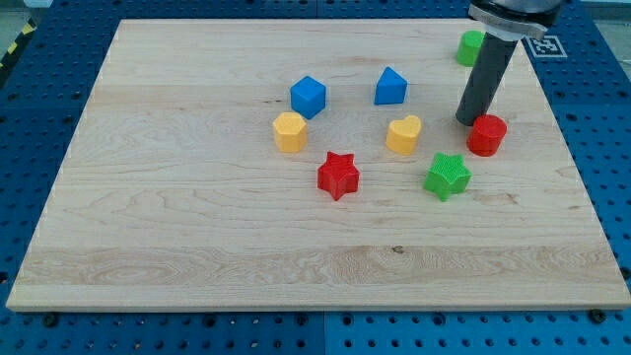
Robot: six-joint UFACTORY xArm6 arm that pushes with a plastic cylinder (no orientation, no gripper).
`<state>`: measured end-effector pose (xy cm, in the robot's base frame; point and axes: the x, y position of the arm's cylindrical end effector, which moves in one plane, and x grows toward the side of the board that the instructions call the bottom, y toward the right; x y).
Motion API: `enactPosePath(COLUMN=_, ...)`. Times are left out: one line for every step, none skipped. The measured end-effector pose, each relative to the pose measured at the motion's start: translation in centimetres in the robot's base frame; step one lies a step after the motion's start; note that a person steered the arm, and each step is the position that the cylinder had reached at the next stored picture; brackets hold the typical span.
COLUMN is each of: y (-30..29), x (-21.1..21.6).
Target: Push the green circle closer to the red circle
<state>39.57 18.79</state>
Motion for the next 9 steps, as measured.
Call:
enactPosePath(y=0.9, x=-0.5)
enactPosePath(y=1.1, x=-3.2)
enactPosePath(y=-1.2, x=-7.0)
enactPosePath(y=-6.3, x=-11.5)
enactPosePath(y=-5.5, x=-16.5)
enactPosePath(y=2.8, x=-17.5)
enactPosePath(y=4.4, x=-16.0)
enactPosePath(y=4.4, x=-14.4)
enactPosePath(y=4.4, x=-11.7)
